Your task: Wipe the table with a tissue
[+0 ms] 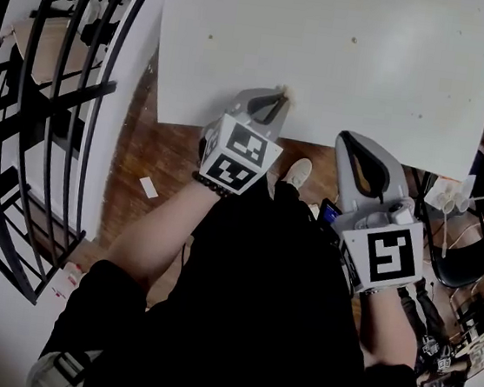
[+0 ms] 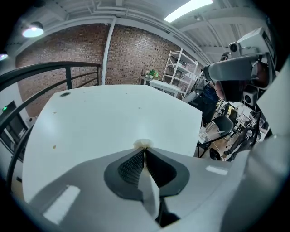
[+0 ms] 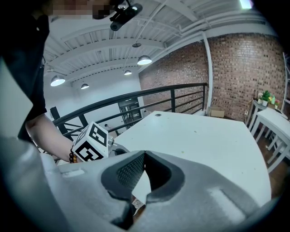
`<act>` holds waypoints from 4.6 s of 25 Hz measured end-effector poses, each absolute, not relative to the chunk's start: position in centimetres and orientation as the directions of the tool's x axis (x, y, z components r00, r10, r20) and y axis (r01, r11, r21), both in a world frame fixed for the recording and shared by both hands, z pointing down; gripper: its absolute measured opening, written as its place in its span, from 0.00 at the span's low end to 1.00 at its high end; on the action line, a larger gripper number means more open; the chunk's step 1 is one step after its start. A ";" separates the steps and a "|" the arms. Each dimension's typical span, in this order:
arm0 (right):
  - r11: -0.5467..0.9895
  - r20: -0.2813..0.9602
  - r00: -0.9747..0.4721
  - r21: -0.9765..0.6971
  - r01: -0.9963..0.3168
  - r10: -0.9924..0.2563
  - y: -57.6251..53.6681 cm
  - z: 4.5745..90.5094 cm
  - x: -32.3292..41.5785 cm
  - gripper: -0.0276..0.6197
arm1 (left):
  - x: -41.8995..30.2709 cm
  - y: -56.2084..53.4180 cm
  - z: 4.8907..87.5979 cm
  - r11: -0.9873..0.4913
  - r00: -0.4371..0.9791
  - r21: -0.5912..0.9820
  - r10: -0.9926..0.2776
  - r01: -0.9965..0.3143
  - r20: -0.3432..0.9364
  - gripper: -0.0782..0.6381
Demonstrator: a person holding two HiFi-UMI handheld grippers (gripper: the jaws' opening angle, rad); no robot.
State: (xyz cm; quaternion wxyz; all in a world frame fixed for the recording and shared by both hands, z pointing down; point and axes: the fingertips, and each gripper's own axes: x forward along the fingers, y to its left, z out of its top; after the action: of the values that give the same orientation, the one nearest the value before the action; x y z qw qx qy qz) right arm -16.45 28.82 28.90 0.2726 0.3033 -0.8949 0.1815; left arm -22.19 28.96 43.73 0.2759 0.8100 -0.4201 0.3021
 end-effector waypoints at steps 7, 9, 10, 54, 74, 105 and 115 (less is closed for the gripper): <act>0.741 0.610 -0.657 -0.164 -0.651 -0.443 28.1 29.3 -16.9 0.03 | -22.2 28.3 44.4 -0.521 0.475 0.193 -0.487 -0.831 0.733 0.16; 0.738 0.613 -0.655 -0.166 -0.654 -0.443 28.1 29.4 -17.0 0.03 | -22.3 28.2 44.5 -0.530 0.477 0.190 -0.480 -0.827 0.736 0.16; 0.737 0.614 -0.654 -0.166 -0.655 -0.442 28.1 29.5 -17.1 0.03 | -22.3 28.1 44.6 -0.533 0.477 0.189 -0.477 -0.825 0.738 0.16; 0.784 0.596 -0.686 -0.143 -0.603 -0.419 25.6 28.6 -26.2 0.03 | -36.6 24.8 41.8 -0.384 0.360 0.131 -0.620 -0.914 0.697 0.16; 0.782 0.578 -0.688 -0.131 -0.609 -0.439 24.6 27.9 -28.5 0.03 | -39.8 23.6 43.5 -0.375 0.316 0.096 -0.589 -0.922 0.744 0.16; 0.775 0.572 -0.706 -0.182 -0.605 -0.417 22.4 29.0 -27.9 0.03 | -41.1 19.5 44.1 -0.355 0.266 0.057 -0.574 -0.933 0.774 0.16; 0.773 0.572 -0.704 -0.179 -0.608 -0.421 22.1 29.1 -28.0 0.03 | -41.7 18.2 42.9 -0.353 0.267 0.049 -0.602 -0.934 0.753 0.16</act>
State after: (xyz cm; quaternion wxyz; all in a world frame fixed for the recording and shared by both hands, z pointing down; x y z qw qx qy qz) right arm -27.97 22.10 29.10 0.2592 0.2841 -0.9053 0.1804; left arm -41.70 18.15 42.94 0.2534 0.7545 -0.5091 0.3278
